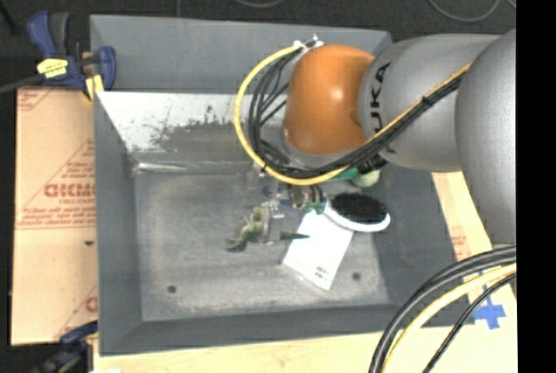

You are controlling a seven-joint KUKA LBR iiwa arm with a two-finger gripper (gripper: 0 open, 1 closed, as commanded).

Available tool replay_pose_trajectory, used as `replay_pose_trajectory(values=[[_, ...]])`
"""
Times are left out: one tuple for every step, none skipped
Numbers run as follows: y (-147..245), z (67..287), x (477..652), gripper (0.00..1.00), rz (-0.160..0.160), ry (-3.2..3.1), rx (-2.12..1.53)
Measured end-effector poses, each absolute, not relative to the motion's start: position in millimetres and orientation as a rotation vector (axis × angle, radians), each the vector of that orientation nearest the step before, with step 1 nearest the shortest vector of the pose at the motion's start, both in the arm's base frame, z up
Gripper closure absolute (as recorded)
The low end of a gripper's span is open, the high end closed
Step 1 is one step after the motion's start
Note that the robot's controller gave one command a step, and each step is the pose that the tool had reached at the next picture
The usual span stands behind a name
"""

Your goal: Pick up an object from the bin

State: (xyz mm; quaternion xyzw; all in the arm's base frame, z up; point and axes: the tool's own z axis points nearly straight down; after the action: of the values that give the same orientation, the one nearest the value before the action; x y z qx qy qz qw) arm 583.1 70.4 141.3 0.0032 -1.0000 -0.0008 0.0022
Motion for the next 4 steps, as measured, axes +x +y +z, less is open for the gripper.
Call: replay_pose_trajectory(values=[[70,146,584.6,0.0,-0.004,-3.145,0.008],[23,149,589.0,0.0,-0.002,-3.147,0.001],[42,70,582.9,1.0,-0.003,-3.141,-0.064],[42,70,582.9,1.0,-0.003,-3.141,-0.064]])
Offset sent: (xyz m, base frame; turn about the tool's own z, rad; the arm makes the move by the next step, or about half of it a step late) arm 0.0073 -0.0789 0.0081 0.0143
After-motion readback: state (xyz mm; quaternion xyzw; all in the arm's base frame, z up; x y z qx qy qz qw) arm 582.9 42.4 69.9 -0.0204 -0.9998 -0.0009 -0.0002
